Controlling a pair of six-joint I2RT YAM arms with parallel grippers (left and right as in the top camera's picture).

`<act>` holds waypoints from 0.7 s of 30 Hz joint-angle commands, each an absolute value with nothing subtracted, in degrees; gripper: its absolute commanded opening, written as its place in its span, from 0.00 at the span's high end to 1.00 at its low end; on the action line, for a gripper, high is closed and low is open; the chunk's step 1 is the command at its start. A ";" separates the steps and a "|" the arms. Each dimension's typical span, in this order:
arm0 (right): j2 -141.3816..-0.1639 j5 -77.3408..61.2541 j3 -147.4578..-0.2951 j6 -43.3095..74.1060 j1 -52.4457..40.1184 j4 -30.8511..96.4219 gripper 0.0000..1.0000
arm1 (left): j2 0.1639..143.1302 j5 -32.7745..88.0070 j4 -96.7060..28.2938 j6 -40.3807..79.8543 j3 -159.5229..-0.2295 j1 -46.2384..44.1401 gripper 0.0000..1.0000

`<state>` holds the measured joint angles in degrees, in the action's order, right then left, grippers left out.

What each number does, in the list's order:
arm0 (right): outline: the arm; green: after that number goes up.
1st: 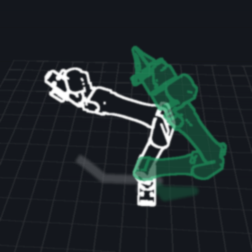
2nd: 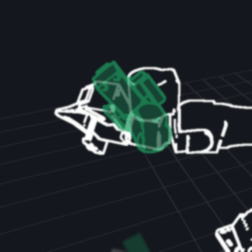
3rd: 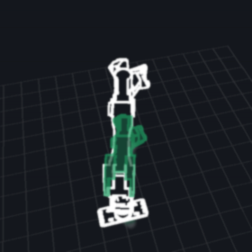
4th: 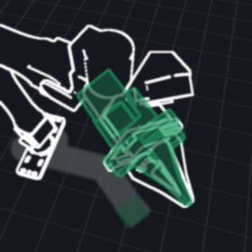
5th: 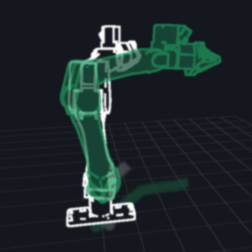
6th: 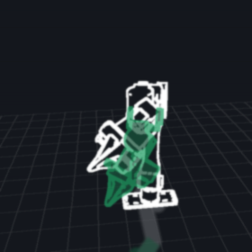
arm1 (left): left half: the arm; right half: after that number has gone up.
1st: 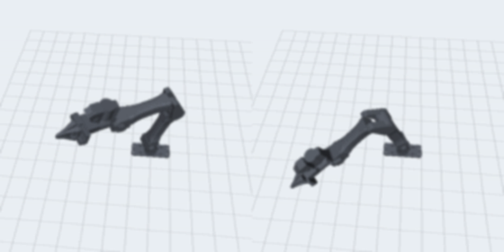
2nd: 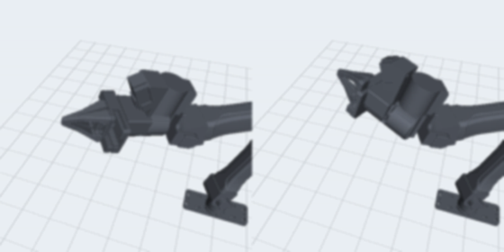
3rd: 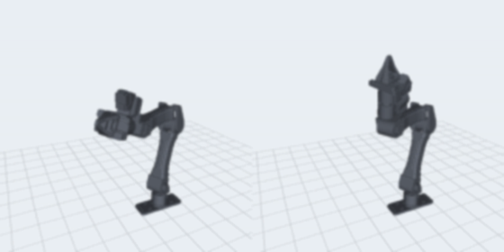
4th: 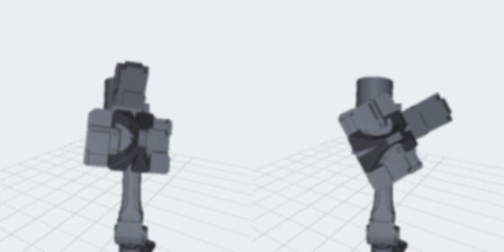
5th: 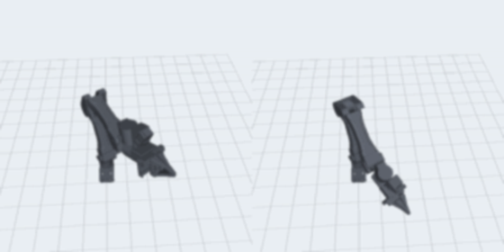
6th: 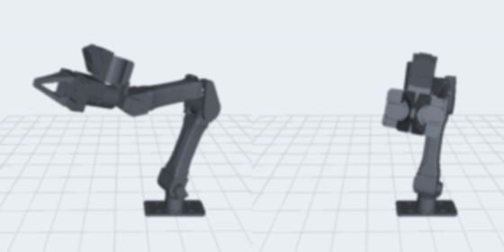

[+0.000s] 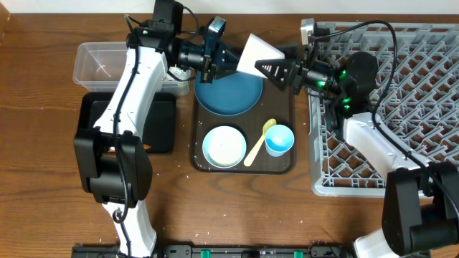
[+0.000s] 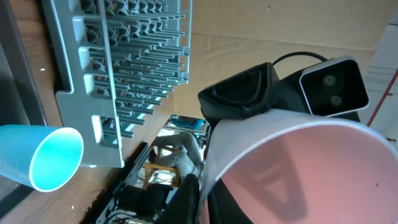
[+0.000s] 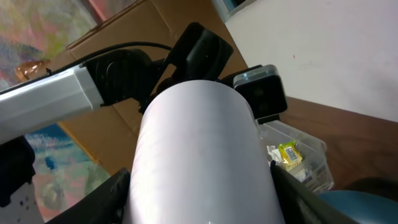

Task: Sort waste into correct bins and load items into the dishwasher rack
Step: 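Grasp the pink cup with the right gripper and release the left, then carry the pink cup right and lower it into the dish rack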

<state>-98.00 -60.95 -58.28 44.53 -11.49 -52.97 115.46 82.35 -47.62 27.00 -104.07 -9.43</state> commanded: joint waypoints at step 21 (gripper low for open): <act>-98.15 -72.38 -58.81 45.95 10.09 -47.59 0.47 | 114.83 50.30 -47.75 25.58 -104.97 -9.41 0.85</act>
